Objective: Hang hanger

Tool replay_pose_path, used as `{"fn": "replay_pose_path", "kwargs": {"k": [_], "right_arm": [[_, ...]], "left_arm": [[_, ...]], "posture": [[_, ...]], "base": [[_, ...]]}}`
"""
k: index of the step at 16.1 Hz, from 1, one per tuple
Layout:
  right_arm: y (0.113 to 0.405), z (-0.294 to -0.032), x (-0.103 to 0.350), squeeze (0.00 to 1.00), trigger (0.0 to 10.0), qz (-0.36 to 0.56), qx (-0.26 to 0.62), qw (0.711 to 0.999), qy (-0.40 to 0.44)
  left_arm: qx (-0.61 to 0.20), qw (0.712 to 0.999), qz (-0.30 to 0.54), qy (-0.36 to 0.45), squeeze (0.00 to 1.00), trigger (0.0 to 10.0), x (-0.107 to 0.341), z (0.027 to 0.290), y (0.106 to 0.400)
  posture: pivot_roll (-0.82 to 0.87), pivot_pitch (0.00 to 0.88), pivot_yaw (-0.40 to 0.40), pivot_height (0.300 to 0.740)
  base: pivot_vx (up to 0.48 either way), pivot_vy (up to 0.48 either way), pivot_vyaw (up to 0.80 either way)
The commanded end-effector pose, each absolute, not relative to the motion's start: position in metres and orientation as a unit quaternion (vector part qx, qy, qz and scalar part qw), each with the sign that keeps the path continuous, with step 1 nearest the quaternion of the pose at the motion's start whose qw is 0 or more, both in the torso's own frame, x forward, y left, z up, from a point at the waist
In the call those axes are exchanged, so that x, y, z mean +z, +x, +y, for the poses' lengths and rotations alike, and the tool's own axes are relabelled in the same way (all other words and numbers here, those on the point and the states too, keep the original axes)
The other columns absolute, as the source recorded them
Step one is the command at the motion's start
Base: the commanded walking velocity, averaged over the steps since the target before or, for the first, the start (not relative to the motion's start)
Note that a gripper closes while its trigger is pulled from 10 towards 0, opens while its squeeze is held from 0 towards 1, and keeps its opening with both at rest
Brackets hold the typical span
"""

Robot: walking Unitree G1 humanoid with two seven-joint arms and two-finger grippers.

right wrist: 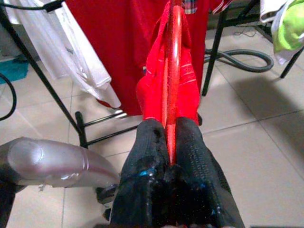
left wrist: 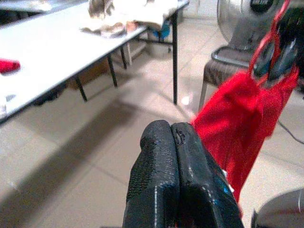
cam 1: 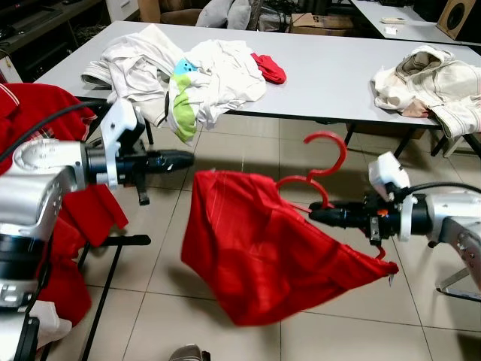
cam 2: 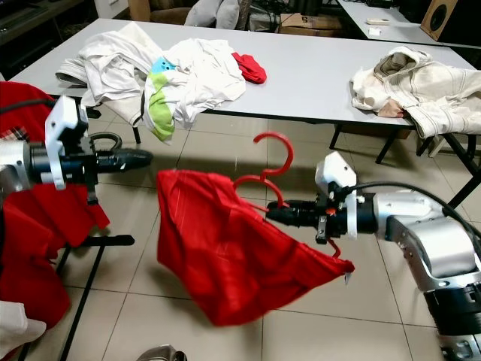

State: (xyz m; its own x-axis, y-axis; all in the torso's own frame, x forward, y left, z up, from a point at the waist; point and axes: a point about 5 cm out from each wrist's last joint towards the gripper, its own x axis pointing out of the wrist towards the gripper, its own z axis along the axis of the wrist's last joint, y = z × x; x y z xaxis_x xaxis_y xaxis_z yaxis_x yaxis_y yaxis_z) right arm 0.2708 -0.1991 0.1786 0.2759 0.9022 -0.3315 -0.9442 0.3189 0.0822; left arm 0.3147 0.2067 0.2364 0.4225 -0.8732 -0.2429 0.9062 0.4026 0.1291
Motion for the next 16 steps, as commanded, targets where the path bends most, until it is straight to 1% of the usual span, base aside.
{"fn": "replay_pose_path", "kwargs": {"k": [1, 2, 3, 4, 5, 6, 7, 8, 9, 10, 11, 13, 14, 16], "right_arm": [[0.271, -0.198, 0.187, 0.0, 10.0, 0.14, 0.585, 0.795, -0.084], [0.27, -0.198, 0.187, 0.0, 10.0, 0.14, 0.585, 0.795, -0.085], [0.269, -0.198, 0.187, 0.0, 10.0, 0.139, 0.585, 0.795, -0.084], [0.269, -0.198, 0.188, 0.0, 10.0, 0.134, 0.585, 0.796, -0.079], [0.27, -0.2, 0.193, 0.0, 10.0, 0.122, 0.58, 0.803, -0.069], [0.271, -0.202, 0.195, 0.0, 10.0, 0.118, 0.576, 0.806, -0.068], [0.273, -0.204, 0.199, 0.0, 10.0, 0.108, 0.57, 0.812, -0.06], [0.275, -0.206, 0.205, 0.0, 10.0, 0.096, 0.566, 0.817, -0.049], [0.276, -0.208, 0.211, 0.0, 10.0, 0.086, 0.567, 0.818, -0.043], [0.276, -0.209, 0.214, 0.0, 10.0, 0.083, 0.567, 0.819, -0.041], [0.28, -0.213, 0.224, 0.0, 10.0, 0.069, 0.56, 0.825, -0.037], [0.286, -0.218, 0.234, 0.0, 10.0, 0.051, 0.55, 0.833, -0.026], [0.288, -0.22, 0.241, 0.0, 10.0, 0.038, 0.546, 0.837, -0.012], [0.29, -0.221, 0.246, 0.0, 10.0, 0.03, 0.545, 0.838, -0.003]], "left_arm": [[-0.54, 0.832, 0.043, 0.12, 0.0, 0.0, 0.25, 0.203, 0.317], [-0.529, 0.84, 0.03, 0.114, 0.0, 0.0, 0.254, 0.203, 0.321], [-0.513, 0.848, 0.032, 0.129, 0.0, 0.0, 0.252, 0.205, 0.325], [-0.506, 0.847, 0.051, 0.153, 0.0, 0.0, 0.244, 0.208, 0.325], [-0.517, 0.834, 0.077, 0.174, 0.0, 10.0, 0.23, 0.208, 0.316], [-0.526, 0.827, 0.085, 0.178, 0.0, 10.0, 0.225, 0.207, 0.311], [-0.547, 0.818, 0.081, 0.158, 0.0, 10.0, 0.22, 0.202, 0.304], [-0.549, 0.821, 0.066, 0.143, 0.0, 10.0, 0.219, 0.198, 0.301], [-0.539, 0.831, 0.055, 0.124, 0.0, 10.0, 0.22, 0.198, 0.302], [-0.535, 0.834, 0.049, 0.124, 0.02, 10.0, 0.221, 0.199, 0.302], [-0.531, 0.839, 0.036, 0.113, 1.0, 10.0, 0.226, 0.202, 0.3], [-0.526, 0.843, 0.044, 0.102, 1.0, 10.0, 0.22, 0.203, 0.296], [-0.516, 0.85, 0.059, 0.089, 1.0, 10.0, 0.208, 0.2, 0.293], [-0.479, 0.873, 0.068, 0.062, 1.0, 10.0, 0.191, 0.193, 0.295]], "posture": [[-0.03, 0.0, 0.002, 0.74], [-0.03, 0.0, 0.007, 0.74], [-0.03, 0.0, 0.01, 0.74], [-0.03, 0.0, 0.013, 0.74], [-0.03, 0.0, 0.016, 0.74], [-0.03, 0.0, 0.017, 0.74], [-0.04, 0.0, 0.019, 0.74], [-0.04, 0.0, 0.019, 0.74], [-0.04, 0.0, 0.016, 0.74], [-0.04, 0.0, 0.016, 0.74], [-0.04, 0.0, 0.014, 0.74], [-0.04, 0.0, 0.01, 0.74], [-0.04, 0.0, 0.006, 0.74], [-0.04, 0.0, 0.004, 0.74]], "base": [[0.0, 0.0, 0.0], [0.0, 0.0, 0.0], [0.0, 0.0, 0.0], [0.0, 0.0, 0.0], [0.0, 0.0, 0.0], [0.0, 0.0, 0.0], [0.0, 0.0, 0.0], [0.0, 0.0, 0.0], [0.0, 0.0, 0.0], [0.0, 0.0, 0.0], [0.0, 0.0, 0.0], [0.0, 0.0, 0.0], [0.0, 0.0, 0.0], [0.0, 0.0, 0.0]]}}
